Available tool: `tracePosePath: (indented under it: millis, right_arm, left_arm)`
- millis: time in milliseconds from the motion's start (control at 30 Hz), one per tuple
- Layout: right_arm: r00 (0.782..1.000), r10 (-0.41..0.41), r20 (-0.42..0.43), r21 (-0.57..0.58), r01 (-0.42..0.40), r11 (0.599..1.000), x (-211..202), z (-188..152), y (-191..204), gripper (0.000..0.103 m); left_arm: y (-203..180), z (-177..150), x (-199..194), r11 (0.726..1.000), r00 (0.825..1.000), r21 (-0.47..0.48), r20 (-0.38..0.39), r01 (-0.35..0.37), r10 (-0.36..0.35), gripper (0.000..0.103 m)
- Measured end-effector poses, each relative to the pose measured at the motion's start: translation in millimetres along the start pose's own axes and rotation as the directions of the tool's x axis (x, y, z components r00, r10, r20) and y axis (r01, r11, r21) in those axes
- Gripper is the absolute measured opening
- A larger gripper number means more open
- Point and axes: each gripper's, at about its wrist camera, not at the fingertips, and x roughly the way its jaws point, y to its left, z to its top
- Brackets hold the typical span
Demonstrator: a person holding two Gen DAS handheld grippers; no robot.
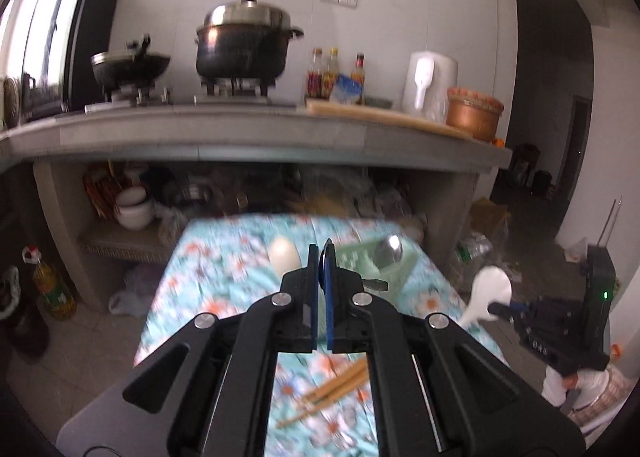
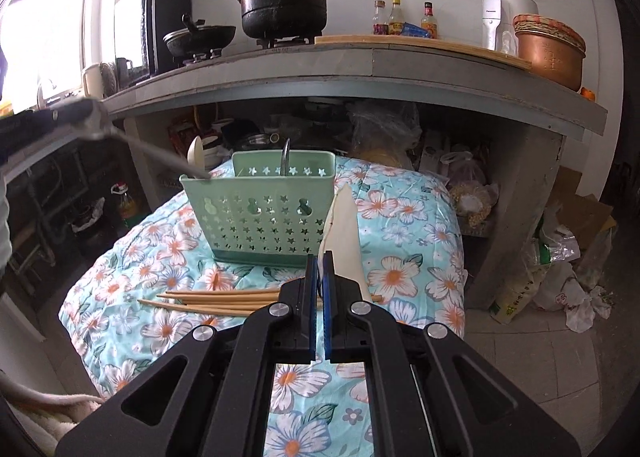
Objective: Organize utensils
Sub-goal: 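Carry the rice paddle with the right gripper and spoon with the left toward the holder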
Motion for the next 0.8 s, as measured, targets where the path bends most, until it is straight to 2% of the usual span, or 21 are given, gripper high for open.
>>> tracePosePath:
  millis: [133,267,400,567,700,800]
  right_arm:
    - [1.0,0.004,0.028,0.026,-0.005,1.0,-0.1,5.4,-5.2,0.002]
    - [0.999,0.001,0.038,0.049,-0.003,0.999,4.0,7.2,-10.9,0.002]
    - [0.999,-0.001,0.032,0.063,-0.001,0.998,12.3,7.7,-18.5,0.002]
    - [1.0,0.008,0.023,0.079,-0.01,0.997,22.0,9.0,-26.7,0.003]
    - [1.0,0.018,0.014,0.091,-0.019,0.996,29.0,8.3,-29.8,0.002]
    - [1.0,0.024,0.014,0.098,-0.026,0.995,31.1,8.4,-30.6,0.003]
  left_arm:
    - [3.8,24.3,15.6,0.996,0.998,0.061,0.004,-0.062,0.062,0.002]
    - [-0.6,28.9,52.7,0.978,0.99,0.169,-0.051,-0.125,0.135,0.002]
    - [2.1,23.1,96.6,0.967,0.976,0.218,-0.14,-0.131,0.164,0.002]
    - [-1.9,10.4,136.2,0.95,0.959,0.286,-0.212,-0.123,0.188,0.002]
    - [-5.6,1.7,164.6,0.949,0.944,0.3,-0.275,-0.093,0.18,0.002]
    - [-4.5,-5.6,181.0,0.958,0.935,0.278,-0.318,-0.066,0.157,0.003]
